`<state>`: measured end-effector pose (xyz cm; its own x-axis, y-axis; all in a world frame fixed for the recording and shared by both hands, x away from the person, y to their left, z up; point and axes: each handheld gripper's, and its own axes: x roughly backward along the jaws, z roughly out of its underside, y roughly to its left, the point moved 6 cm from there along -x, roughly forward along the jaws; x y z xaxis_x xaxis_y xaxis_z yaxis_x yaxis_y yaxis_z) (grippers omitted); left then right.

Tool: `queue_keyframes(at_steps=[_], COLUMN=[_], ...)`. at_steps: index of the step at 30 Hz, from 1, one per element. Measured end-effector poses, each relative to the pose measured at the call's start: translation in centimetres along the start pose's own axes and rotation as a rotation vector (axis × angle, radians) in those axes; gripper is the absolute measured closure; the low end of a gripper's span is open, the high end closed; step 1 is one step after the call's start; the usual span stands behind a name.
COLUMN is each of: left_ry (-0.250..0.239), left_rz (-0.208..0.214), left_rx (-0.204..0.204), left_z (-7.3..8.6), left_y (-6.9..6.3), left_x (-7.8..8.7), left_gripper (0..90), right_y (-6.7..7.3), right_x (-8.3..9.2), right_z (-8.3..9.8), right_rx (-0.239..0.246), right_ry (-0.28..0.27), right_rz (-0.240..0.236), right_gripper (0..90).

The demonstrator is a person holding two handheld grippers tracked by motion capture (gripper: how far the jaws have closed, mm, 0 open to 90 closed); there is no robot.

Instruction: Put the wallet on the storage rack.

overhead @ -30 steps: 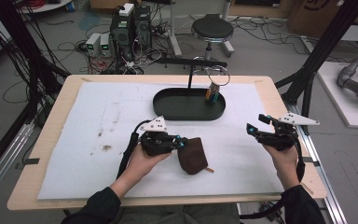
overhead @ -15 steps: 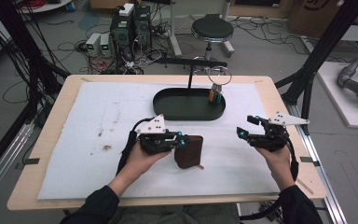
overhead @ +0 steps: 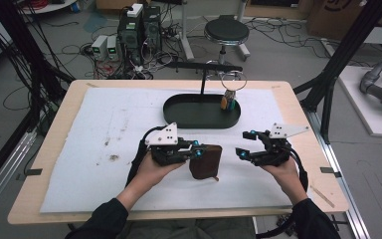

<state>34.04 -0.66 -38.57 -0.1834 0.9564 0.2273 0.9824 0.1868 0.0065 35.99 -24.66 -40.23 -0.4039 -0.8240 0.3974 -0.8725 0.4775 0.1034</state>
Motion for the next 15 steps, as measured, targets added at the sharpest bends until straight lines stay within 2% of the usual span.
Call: queue_keyframes(at_steps=[2, 3, 5, 6, 7, 8, 9, 10, 11, 15], left_ry=[-0.005, -0.012, -0.013, -0.013, -0.015, -0.018, -0.015, -0.019, -0.021, -0.032], left_rz=[0.007, 0.01, 0.015, 0.015, 0.014, 0.017, 0.021, 0.023, 0.028, 0.044], left_rx=[-0.009, -0.013, -0.034, -0.034, -0.04, -0.045, -0.05, -0.055, -0.064, -0.084], left_z=[-0.1, -0.2, -0.4, -0.4, -0.5, -0.5, -0.5, -0.5, -0.6, -0.8], left_y=[-0.1, -0.2, -0.4, -0.4, -0.5, -0.5, -0.6, -0.7, -0.8, -1.2], left_x=[-0.1, -0.1, -0.2, -0.2, -0.3, -0.4, -0.5, -0.6, -0.7, -1.0], left_gripper=[86.5, 86.5, 86.5, 86.5, 86.5, 86.5, 86.5, 86.5, 86.5, 86.5], right_y=[0.5, 0.5, 1.1, 1.1, 1.7, 1.7, 2.2, 2.2, 2.6, 3.0], right_x=[-0.5, -0.5, -1.0, -1.0, -1.4, -1.4, -1.7, -1.7, -2.1, -2.7], right_z=[0.0, 0.0, 0.0, 0.0, 0.1, 0.1, 0.0, 0.0, 0.0, 0.0], right_rx=[0.006, 0.006, 0.023, 0.023, 0.038, 0.038, 0.045, 0.045, 0.058, 0.052], right_ry=[0.008, 0.008, 0.024, 0.024, 0.04, 0.04, 0.043, 0.043, 0.051, 0.064], right_rz=[-0.038, -0.038, -0.082, -0.082, -0.122, -0.122, -0.154, -0.154, -0.176, -0.199], right_gripper=[27.3, 27.3, 28.9, 28.9, 30.3, 30.3, 31.5, 31.5, 32.4, 35.3])
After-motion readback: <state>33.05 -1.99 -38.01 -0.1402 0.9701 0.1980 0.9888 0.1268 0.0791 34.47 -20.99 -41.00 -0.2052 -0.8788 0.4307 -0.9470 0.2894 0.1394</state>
